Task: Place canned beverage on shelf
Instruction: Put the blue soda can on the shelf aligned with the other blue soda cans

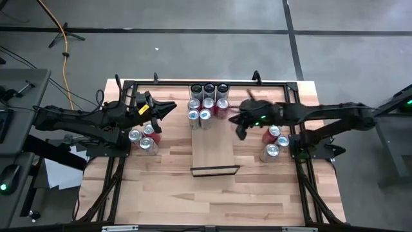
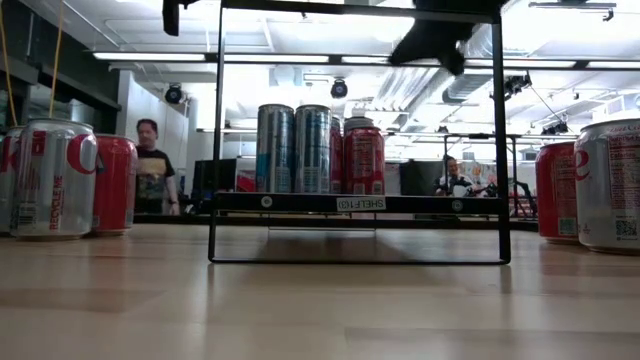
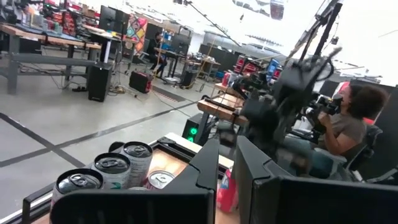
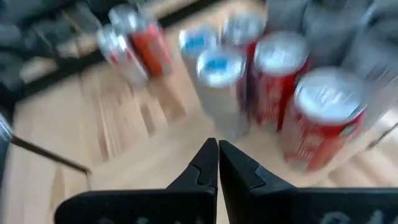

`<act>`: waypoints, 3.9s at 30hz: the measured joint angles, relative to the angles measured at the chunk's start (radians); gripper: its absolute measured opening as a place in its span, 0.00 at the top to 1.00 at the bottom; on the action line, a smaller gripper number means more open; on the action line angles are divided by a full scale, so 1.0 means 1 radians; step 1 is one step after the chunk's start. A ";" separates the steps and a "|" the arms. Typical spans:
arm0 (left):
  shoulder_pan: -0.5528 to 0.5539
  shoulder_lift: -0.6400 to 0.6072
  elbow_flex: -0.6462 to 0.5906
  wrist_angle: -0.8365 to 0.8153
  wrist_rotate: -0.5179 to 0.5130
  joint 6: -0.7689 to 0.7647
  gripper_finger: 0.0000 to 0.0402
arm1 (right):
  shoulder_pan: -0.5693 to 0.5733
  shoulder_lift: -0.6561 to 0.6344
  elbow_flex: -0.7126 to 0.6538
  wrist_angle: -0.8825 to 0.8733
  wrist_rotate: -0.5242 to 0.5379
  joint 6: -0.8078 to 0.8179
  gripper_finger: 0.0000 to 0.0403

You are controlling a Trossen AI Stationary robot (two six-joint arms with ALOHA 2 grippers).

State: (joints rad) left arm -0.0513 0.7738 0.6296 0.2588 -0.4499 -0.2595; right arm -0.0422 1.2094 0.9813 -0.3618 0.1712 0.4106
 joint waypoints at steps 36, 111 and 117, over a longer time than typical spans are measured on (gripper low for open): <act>0.000 0.000 -0.001 0.128 0.003 0.088 0.99 | -0.011 -0.169 0.000 0.256 0.014 -0.207 0.93; 0.000 0.000 0.000 0.100 0.002 0.089 0.99 | 0.092 -0.168 0.042 -1.215 -0.146 1.169 0.46; 0.000 0.000 0.000 0.095 0.001 0.089 0.99 | 0.082 -0.159 0.208 -1.202 -0.137 1.045 0.46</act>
State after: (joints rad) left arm -0.0509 0.7734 0.6300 0.3540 -0.4490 -0.1706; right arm 0.0397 1.0499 1.1894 -1.5642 0.0345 1.4556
